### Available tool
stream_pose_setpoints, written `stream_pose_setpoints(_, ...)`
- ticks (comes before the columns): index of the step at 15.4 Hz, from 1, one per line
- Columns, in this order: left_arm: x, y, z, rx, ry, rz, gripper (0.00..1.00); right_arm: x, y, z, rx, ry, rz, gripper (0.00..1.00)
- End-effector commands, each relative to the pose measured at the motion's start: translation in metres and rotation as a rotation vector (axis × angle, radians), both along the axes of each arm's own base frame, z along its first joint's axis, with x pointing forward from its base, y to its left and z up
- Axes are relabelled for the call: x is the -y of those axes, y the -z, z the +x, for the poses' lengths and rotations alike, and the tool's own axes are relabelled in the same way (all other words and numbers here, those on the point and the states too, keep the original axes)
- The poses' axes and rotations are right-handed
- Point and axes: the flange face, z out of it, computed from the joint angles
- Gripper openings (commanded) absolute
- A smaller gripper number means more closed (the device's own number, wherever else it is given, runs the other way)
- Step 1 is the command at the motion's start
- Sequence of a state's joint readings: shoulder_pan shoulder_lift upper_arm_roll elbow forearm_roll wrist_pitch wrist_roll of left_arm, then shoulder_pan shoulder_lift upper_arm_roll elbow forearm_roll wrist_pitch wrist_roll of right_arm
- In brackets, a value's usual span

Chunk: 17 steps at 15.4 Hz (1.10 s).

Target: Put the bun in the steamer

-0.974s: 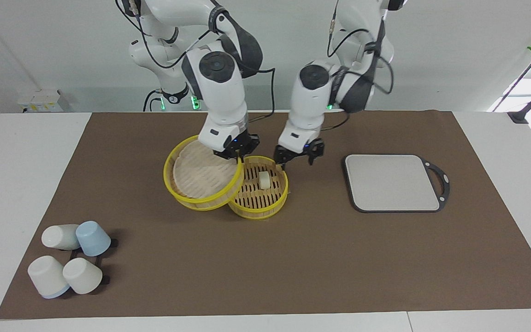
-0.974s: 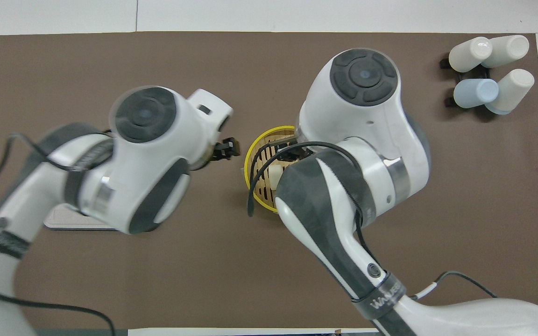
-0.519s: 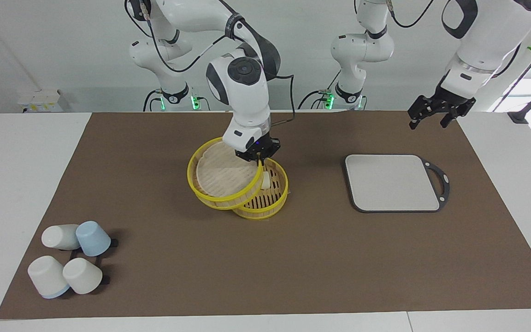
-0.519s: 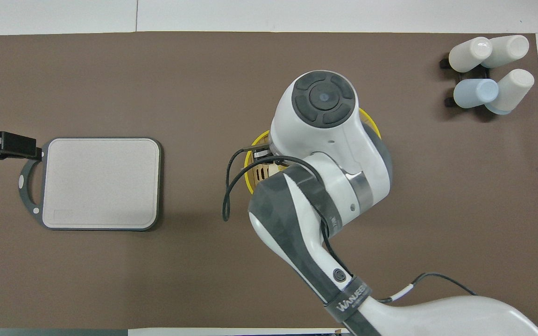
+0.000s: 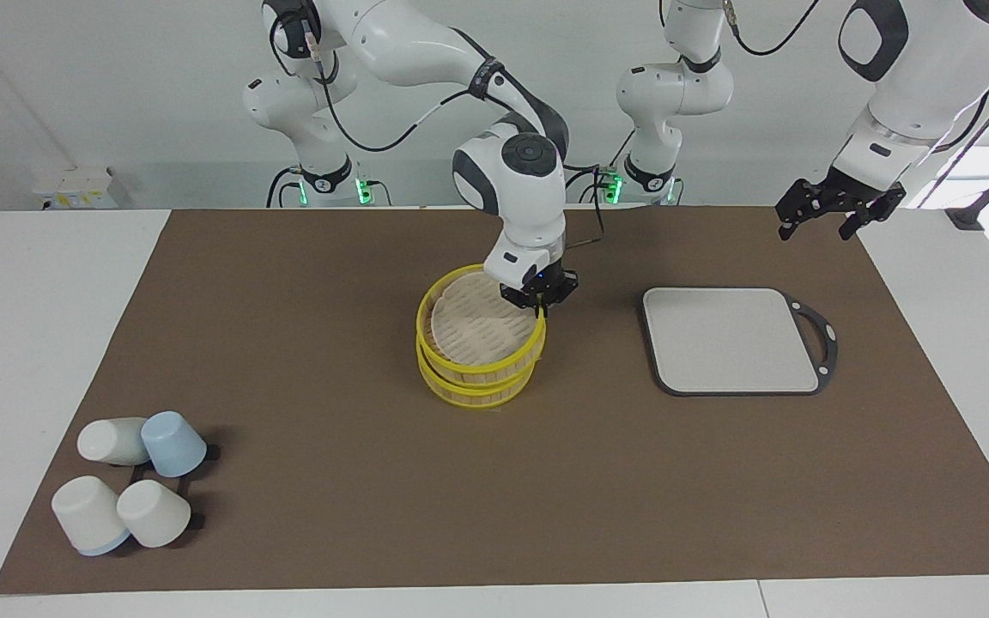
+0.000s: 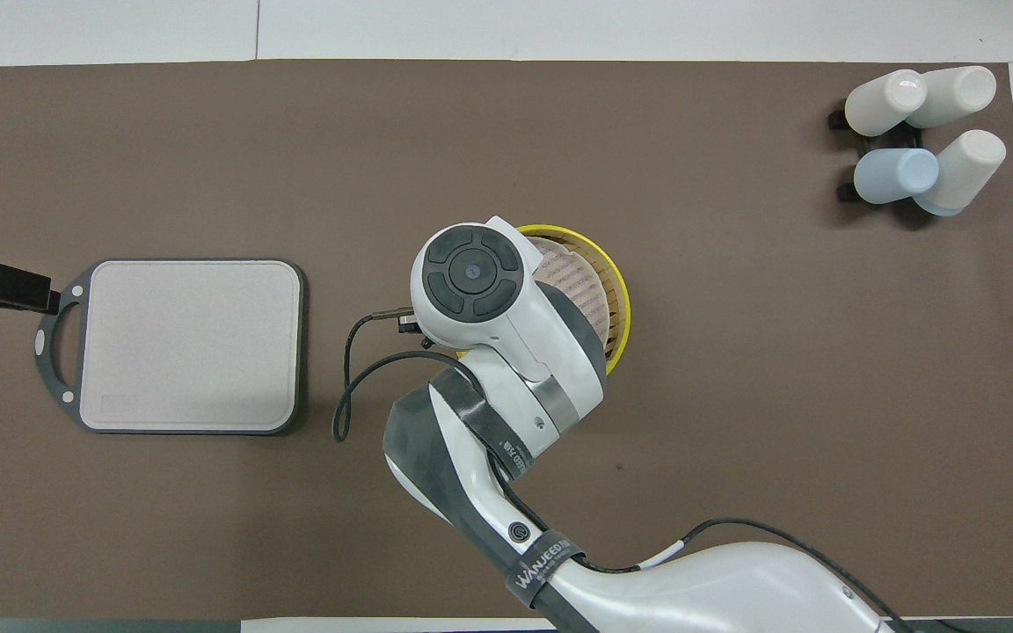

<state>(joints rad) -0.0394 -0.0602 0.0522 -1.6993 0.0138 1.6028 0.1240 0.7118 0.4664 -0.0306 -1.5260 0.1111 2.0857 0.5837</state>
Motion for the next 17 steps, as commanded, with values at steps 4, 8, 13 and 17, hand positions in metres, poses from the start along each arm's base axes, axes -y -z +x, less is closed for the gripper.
stream_pose_setpoints(4,-0.002,-0.016,-0.001,-0.027,0.021,0.01,1.0,0.02,0.021,-0.005,0.02,-0.009,-0.034,0.0)
stream_pose_setpoints(8,-0.003,-0.018,-0.002,-0.039,0.006,0.003,1.0,0.027,0.035,-0.013,0.028,-0.009,-0.034,0.0)
stream_pose_setpoints(13,0.003,-0.022,-0.004,-0.043,-0.002,-0.005,1.0,0.025,0.032,-0.011,0.045,0.01,-0.002,0.0)
stream_pose_setpoints(17,-0.005,-0.021,-0.003,-0.049,-0.024,-0.034,1.0,0.035,0.033,0.004,0.073,0.014,0.012,0.0)
